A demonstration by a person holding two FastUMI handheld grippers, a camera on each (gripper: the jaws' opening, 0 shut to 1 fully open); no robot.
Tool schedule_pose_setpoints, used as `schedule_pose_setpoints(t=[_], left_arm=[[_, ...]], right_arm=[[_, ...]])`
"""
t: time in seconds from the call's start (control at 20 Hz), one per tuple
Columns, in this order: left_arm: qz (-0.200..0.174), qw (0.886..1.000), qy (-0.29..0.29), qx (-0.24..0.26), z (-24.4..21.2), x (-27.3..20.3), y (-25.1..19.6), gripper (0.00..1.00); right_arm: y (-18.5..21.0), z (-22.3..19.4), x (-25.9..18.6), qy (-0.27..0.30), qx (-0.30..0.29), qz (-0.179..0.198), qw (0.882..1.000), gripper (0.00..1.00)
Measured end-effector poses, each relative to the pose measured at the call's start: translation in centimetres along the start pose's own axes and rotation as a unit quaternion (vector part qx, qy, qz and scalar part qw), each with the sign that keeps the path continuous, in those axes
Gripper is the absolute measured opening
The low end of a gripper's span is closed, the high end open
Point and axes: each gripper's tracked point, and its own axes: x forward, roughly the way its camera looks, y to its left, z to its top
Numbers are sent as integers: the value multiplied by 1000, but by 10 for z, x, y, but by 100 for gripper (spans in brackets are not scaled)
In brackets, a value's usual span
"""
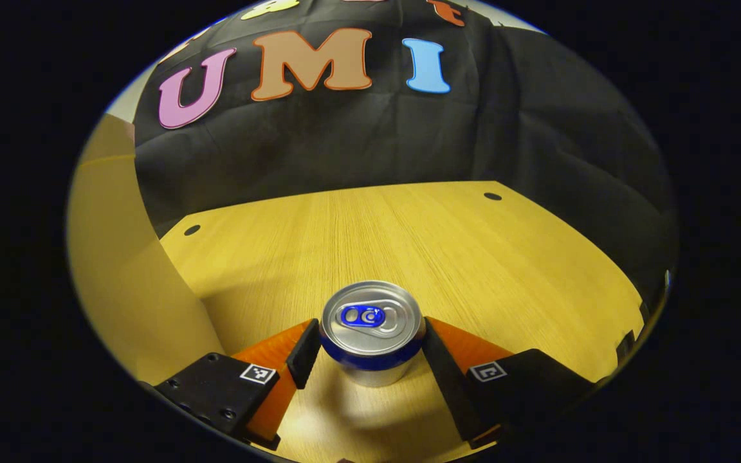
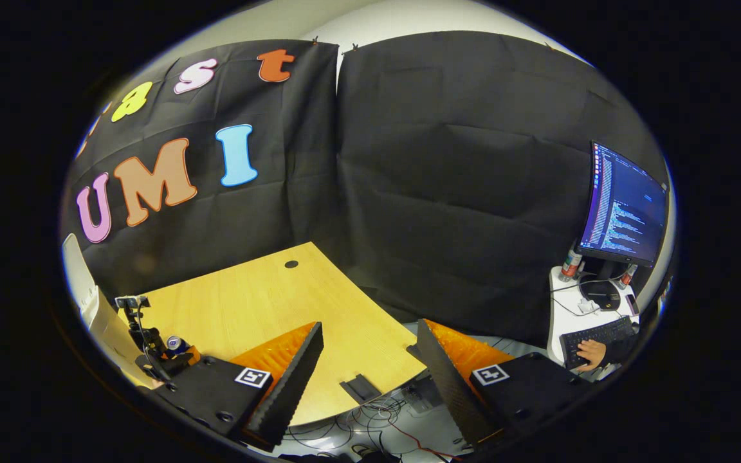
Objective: Press the lid of the desktop garbage bin to open it, pick up the crumpled paper on the desktop and throw it into the bin, then pick up the pop can on the desktop and drop it into the bin, and finally close the garbage bin lid.
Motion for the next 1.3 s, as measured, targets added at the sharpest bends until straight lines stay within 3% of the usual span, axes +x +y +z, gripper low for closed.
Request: schedule_pose_setpoints(t=[0.1, 0.4, 0.85, 1.1, 1.3], left_arm=[[1, 1000, -4, -4, 2, 2, 1, 80], [-4, 1000, -22, -3, 31, -19, 2, 79], [-16, 989, -143, -44, 198, -118, 29, 78], [38, 982, -174, -58, 248, -179, 95, 77], [110, 974, -175, -89, 245, -207, 175, 77]], right_arm=[[0, 1, 2, 1, 1, 0, 1000, 96], [-9, 0, 8, 1, 9, 11, 1000, 96], [15, -10, 43, 4, -5, 79, 997, 98], [35, -22, 58, 22, -8, 128, 991, 98], [46, -29, 65, 29, -18, 153, 988, 98]])
